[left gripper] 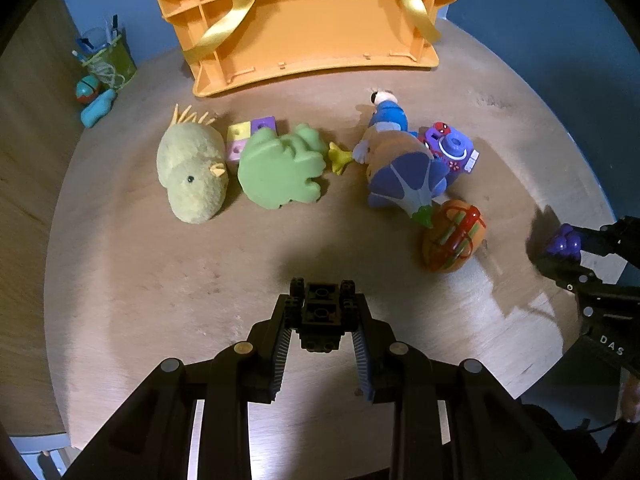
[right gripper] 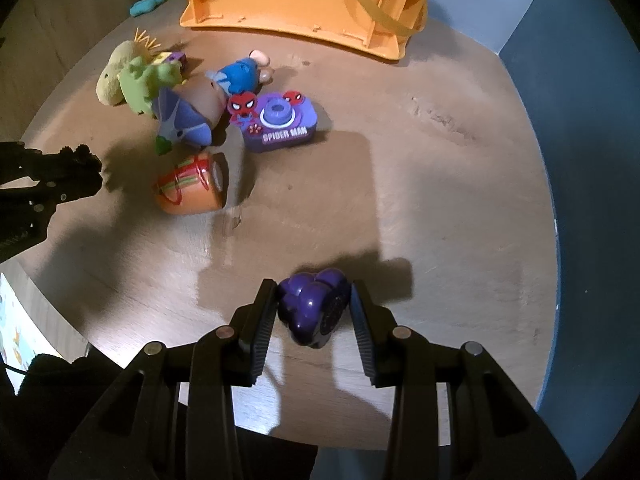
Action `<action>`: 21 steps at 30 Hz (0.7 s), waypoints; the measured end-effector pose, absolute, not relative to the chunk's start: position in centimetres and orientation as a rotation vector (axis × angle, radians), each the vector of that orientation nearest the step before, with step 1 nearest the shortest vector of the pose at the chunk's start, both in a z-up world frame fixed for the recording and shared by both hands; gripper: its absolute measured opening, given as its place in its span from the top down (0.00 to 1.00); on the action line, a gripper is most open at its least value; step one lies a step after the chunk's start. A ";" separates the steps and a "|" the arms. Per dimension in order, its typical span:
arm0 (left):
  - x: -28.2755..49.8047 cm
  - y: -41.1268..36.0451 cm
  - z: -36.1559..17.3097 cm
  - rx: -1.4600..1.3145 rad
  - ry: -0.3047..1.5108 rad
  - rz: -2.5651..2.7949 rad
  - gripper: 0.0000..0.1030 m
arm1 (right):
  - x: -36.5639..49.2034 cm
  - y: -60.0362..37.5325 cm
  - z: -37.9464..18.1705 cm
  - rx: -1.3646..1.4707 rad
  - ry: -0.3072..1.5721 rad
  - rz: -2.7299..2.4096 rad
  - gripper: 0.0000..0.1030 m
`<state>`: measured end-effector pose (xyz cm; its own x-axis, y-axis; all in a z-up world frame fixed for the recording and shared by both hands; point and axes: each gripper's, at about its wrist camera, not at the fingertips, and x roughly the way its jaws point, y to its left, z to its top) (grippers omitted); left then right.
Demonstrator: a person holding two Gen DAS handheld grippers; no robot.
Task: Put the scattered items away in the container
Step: 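Lift and carry the grape and black car in both grippers over the orange crate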
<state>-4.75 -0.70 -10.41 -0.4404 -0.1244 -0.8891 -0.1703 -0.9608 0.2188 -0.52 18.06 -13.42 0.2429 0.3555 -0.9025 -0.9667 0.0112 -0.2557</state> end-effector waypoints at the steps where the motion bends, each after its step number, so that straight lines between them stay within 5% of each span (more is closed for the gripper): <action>1: -4.8 -0.6 -10.2 -1.642 0.436 2.609 0.75 | -0.2 18.2 -13.0 -1.074 0.742 1.196 0.67; 21: -5.2 -0.4 -6.1 -1.566 0.495 2.640 0.75 | 0.9 20.6 -8.7 -1.052 0.668 1.204 0.67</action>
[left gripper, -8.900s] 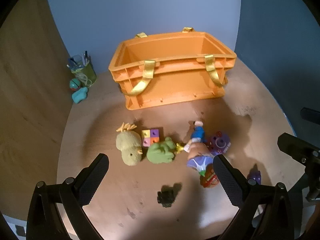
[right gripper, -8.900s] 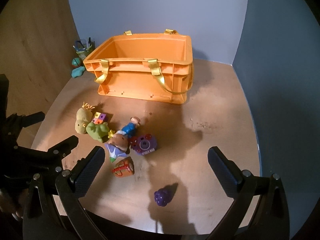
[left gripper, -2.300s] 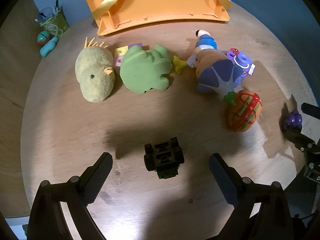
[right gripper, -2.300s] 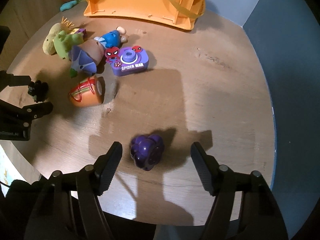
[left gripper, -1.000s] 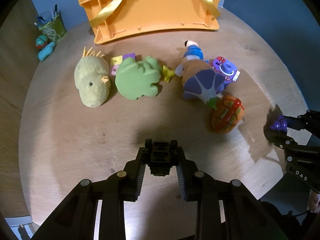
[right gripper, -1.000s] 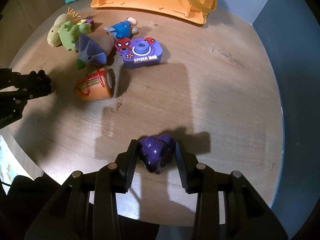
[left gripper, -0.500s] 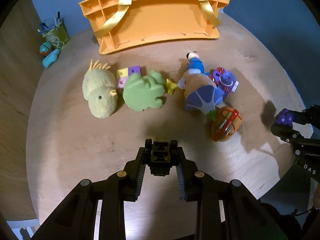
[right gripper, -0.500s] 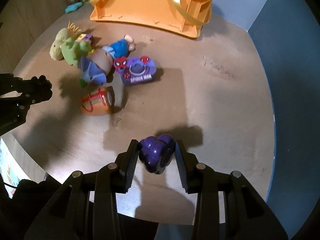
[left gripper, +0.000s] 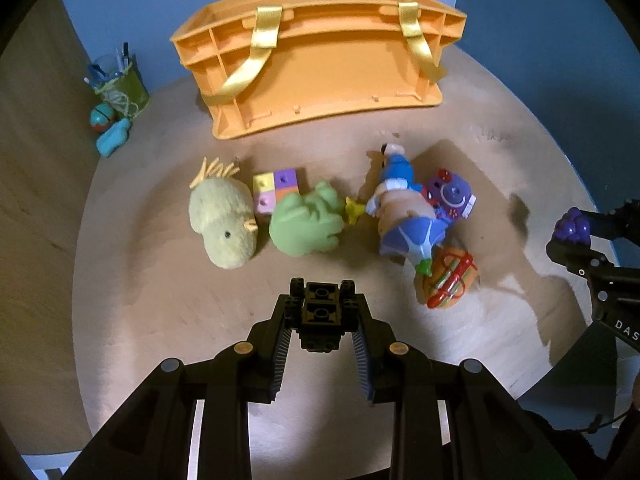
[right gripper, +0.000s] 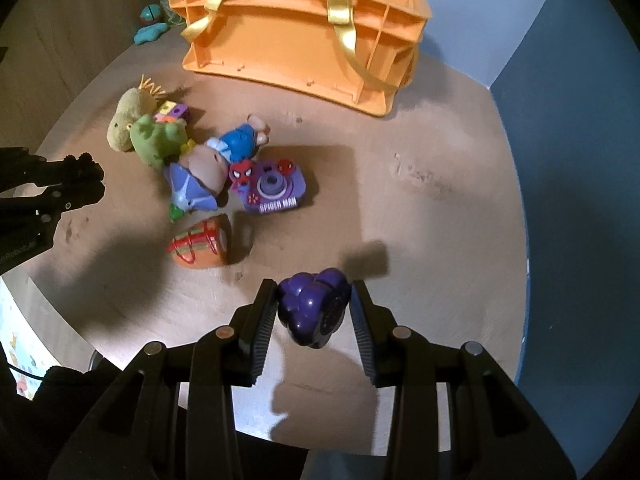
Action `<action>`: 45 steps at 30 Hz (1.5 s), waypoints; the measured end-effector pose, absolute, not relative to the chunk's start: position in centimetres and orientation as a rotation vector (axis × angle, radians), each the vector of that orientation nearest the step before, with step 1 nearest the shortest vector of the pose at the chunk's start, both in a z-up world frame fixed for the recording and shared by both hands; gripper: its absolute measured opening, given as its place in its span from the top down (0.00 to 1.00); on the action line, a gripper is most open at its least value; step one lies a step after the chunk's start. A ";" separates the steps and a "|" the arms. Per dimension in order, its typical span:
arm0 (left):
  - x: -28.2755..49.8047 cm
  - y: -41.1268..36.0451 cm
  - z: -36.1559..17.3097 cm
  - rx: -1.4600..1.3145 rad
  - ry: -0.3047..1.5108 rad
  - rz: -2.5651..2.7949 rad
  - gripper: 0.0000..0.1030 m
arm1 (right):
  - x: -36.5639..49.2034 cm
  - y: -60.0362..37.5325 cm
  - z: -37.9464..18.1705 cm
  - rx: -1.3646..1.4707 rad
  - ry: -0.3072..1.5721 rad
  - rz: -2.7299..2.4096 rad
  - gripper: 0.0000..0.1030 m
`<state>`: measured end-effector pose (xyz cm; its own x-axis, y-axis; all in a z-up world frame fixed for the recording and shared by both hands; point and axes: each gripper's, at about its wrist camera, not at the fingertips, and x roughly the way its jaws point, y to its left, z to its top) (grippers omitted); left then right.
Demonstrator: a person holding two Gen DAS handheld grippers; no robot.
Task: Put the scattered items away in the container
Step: 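Lift and carry the grape and black car in both grippers over the orange crate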
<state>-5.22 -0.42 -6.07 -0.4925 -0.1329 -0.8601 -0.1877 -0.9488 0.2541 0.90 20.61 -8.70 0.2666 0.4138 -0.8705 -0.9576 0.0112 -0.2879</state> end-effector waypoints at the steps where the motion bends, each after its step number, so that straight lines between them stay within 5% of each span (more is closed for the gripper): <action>1: -5.3 -0.4 -5.9 -1.560 0.501 2.640 0.75 | 0.8 20.7 -8.4 -1.052 0.663 1.205 0.67; 45: -15.3 0.7 3.8 -1.384 0.665 2.681 0.74 | 0.1 31.4 1.9 -1.030 0.475 1.151 0.67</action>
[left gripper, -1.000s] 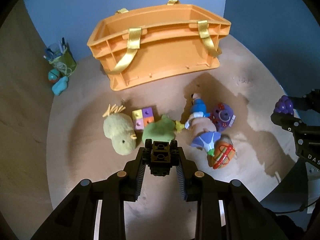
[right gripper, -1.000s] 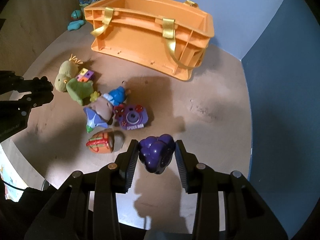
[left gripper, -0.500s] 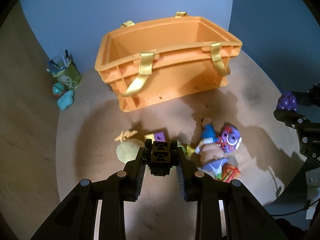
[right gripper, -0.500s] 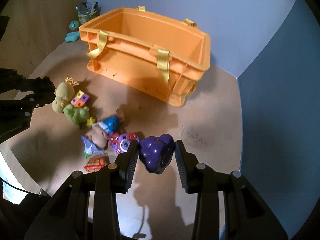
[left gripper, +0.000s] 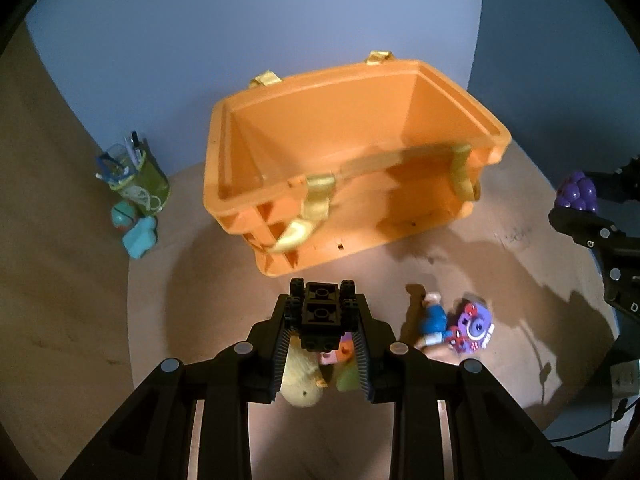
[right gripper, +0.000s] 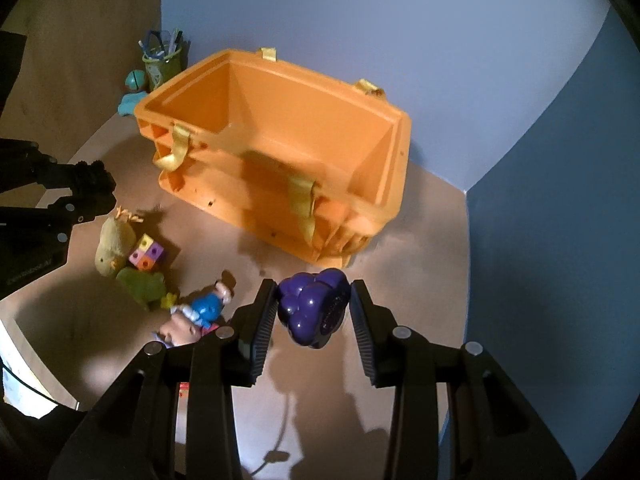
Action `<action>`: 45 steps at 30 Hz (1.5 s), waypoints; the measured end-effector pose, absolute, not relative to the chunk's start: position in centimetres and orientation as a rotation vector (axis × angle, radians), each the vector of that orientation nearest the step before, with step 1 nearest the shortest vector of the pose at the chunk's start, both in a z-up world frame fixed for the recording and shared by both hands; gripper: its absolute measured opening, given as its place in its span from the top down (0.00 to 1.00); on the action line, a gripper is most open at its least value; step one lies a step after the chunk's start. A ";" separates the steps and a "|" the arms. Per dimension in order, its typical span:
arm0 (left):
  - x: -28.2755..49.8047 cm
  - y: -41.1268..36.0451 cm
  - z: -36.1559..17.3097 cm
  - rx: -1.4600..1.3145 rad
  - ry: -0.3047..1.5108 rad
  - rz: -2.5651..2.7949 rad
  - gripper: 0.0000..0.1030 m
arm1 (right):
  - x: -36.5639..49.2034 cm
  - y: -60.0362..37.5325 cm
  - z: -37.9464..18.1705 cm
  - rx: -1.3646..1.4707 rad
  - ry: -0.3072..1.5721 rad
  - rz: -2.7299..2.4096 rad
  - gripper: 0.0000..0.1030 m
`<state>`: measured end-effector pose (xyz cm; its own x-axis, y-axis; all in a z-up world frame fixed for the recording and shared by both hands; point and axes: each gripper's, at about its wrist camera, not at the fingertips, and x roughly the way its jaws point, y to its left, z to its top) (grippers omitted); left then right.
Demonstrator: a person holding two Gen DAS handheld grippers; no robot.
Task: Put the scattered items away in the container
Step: 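Lift and carry the grape and black car in both grippers over the orange crate, then open both grippers to drop the grape and black car into the crate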
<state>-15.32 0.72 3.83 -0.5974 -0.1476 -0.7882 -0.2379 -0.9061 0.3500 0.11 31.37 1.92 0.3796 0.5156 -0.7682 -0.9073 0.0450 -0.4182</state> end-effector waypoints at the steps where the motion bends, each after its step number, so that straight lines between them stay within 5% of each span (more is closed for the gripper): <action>1: -15.6 0.8 4.1 -1.379 0.668 2.685 0.75 | 0.1 31.7 2.1 -1.030 0.472 1.150 0.67; 27: -23.8 2.7 8.3 -1.329 0.742 2.667 0.74 | 1.5 38.9 6.5 -0.975 0.434 1.017 0.67; 45: -29.8 1.3 6.3 -1.394 0.695 2.641 0.74 | 4.0 44.7 4.0 -0.993 0.498 1.009 0.67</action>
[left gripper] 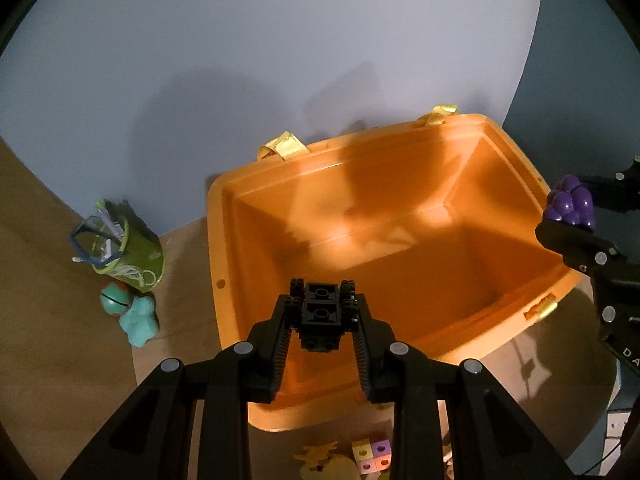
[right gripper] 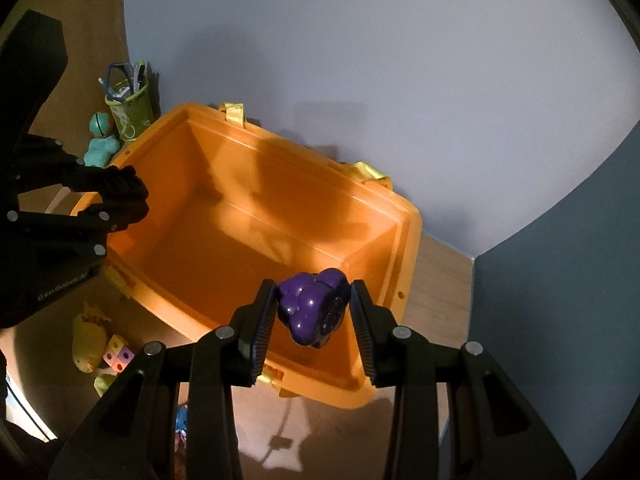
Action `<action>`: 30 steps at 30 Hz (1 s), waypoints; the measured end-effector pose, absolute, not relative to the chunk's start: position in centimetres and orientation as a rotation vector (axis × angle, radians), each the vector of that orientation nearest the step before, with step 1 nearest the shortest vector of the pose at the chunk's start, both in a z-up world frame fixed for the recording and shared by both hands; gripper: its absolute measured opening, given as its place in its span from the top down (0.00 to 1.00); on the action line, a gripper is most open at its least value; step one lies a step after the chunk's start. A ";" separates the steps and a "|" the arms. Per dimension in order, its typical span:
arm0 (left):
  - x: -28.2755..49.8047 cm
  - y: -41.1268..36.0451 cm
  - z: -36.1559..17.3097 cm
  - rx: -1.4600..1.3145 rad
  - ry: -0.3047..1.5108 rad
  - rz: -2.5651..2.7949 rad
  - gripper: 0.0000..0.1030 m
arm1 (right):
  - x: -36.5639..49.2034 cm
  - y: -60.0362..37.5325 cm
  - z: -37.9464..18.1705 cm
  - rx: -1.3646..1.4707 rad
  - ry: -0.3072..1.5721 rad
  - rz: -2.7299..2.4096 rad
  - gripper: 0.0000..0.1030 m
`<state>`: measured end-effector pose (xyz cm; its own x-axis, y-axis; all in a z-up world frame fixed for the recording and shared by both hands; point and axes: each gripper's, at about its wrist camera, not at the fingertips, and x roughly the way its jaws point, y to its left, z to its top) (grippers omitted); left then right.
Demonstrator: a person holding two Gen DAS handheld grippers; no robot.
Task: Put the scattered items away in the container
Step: 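Open both grippers to drop the grape and black car into the crate, then withdraw both open tools from the crate back over the remaining toys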
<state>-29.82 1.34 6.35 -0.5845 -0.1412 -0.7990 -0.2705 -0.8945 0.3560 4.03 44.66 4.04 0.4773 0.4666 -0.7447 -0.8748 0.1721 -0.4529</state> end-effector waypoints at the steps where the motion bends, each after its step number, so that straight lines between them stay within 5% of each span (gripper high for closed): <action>1: -29.9 1.4 6.3 -1.394 0.698 2.643 0.74 | 4.1 44.8 3.9 -0.993 0.499 1.008 0.67; 7: -29.9 1.6 6.4 -1.350 0.742 2.658 0.72 | 4.7 45.2 3.6 -0.978 0.509 1.007 0.67; 10: -29.5 1.7 6.7 -1.313 0.747 2.664 0.32 | 4.5 44.8 4.1 -0.954 0.481 1.019 0.54; 11: -29.3 1.8 6.9 -1.294 0.755 2.674 0.25 | 4.4 44.7 4.3 -0.950 0.465 1.015 0.34; 12: -29.1 1.9 7.0 -1.280 0.763 2.682 0.25 | 4.1 44.5 4.6 -0.944 0.444 1.014 0.21; 13: -29.0 2.0 7.2 -1.278 0.767 2.684 0.25 | 3.9 44.3 4.8 -0.940 0.430 1.019 0.21; 30: -25.5 1.3 7.8 -1.264 0.791 2.716 0.25 | 1.8 41.9 5.7 -0.936 0.414 1.003 0.21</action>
<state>-25.54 1.30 7.82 -0.6665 -0.1704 -0.7258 -0.2458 -0.8689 0.4297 1.76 41.86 5.74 0.5056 0.5300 -0.6808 -0.8560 0.2096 -0.4726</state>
